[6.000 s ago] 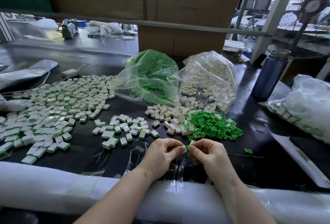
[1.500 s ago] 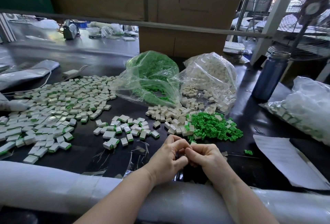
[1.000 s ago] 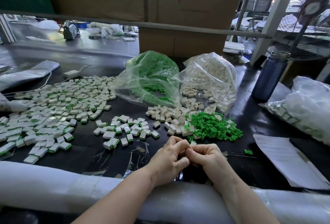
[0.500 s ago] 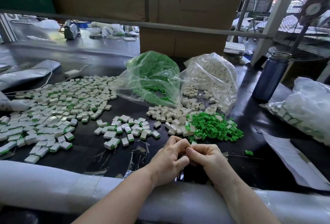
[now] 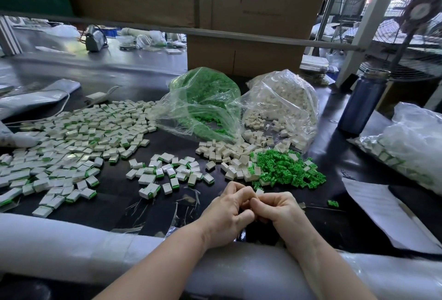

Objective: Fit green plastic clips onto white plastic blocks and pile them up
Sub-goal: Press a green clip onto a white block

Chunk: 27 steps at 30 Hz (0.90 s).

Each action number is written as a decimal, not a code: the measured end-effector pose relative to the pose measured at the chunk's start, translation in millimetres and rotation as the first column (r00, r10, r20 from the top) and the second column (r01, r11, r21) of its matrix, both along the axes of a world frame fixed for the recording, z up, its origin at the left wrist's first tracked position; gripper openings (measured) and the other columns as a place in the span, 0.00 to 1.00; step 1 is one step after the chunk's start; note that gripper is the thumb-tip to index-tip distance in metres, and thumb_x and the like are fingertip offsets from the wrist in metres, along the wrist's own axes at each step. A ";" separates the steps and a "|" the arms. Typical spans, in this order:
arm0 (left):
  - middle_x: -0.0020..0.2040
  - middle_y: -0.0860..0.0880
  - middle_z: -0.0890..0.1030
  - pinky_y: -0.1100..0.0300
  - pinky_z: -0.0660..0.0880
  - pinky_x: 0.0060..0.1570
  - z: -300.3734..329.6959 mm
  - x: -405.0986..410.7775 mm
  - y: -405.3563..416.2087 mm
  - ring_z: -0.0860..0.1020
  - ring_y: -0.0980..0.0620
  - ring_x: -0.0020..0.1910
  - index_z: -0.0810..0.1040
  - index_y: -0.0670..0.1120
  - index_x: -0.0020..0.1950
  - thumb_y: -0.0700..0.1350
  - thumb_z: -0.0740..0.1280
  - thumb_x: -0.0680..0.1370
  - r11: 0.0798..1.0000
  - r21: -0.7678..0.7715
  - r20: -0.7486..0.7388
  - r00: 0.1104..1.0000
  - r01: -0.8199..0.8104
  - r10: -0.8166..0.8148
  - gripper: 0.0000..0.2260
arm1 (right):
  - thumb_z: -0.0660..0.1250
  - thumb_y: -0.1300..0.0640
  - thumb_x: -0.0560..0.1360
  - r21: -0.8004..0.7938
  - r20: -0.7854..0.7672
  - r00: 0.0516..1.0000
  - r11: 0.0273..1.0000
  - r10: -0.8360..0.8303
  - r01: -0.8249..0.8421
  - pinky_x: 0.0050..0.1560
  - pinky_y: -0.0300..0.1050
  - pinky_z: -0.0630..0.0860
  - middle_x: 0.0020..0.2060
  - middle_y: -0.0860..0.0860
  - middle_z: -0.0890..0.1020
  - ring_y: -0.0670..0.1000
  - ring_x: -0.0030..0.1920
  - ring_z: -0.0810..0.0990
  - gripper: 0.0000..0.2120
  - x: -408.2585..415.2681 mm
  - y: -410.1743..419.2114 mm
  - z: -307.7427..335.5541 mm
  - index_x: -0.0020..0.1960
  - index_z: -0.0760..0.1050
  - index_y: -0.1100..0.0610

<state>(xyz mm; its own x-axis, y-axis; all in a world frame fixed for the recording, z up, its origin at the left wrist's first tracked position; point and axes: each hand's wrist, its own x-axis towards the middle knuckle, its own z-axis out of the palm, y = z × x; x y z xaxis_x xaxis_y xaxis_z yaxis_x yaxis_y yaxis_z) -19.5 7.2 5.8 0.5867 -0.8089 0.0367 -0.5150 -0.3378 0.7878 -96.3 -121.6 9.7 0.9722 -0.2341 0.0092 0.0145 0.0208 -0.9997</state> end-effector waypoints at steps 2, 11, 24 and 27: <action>0.50 0.56 0.65 0.48 0.69 0.60 0.7 -0.5 0.0 0.71 0.46 0.55 0.69 0.56 0.44 0.50 0.58 0.68 1.000 0.005 0.000 1.000 -0.006 0.006 0.06 | 0.64 0.69 0.74 0.016 -0.006 1.000 1.000 -0.001 0.001 0.25 0.29 0.67 0.20 0.47 0.75 0.40 0.22 0.72 0.08 -0.2 0.3 0.6 0.39 0.80 0.68; 0.51 0.54 0.66 0.49 0.70 0.59 4.4 -2.4 0.8 0.71 0.46 0.55 0.68 0.59 0.42 0.50 0.57 0.68 1.000 0.001 -0.026 1.000 -0.012 0.012 0.05 | 0.68 0.62 0.71 0.006 0.007 1.000 1.000 -0.019 0.019 0.30 0.35 0.69 0.26 0.52 0.76 0.45 0.28 0.73 0.08 1.2 2.2 0.4 0.37 0.82 0.66; 0.48 0.57 0.65 0.49 0.70 0.59 -0.4 0.6 -0.4 0.71 0.46 0.54 0.67 0.59 0.42 0.50 0.58 0.68 1.000 -0.022 0.012 1.000 0.000 0.000 0.05 | 0.65 0.68 0.73 0.010 -0.024 1.000 1.000 0.003 -0.002 0.26 0.31 0.68 0.23 0.49 0.76 0.41 0.24 0.72 0.08 -0.6 -0.5 -1.5 0.39 0.80 0.70; 0.47 0.60 0.65 0.49 0.70 0.58 -0.1 0.4 0.4 0.72 0.46 0.54 0.68 0.58 0.43 0.51 0.57 0.67 1.000 -0.017 0.012 1.000 0.003 -0.003 0.05 | 0.65 0.68 0.73 0.005 -0.032 0.999 1.000 -0.009 0.009 0.26 0.31 0.67 0.23 0.49 0.75 0.41 0.24 0.72 0.08 0.5 0.1 -0.4 0.40 0.79 0.73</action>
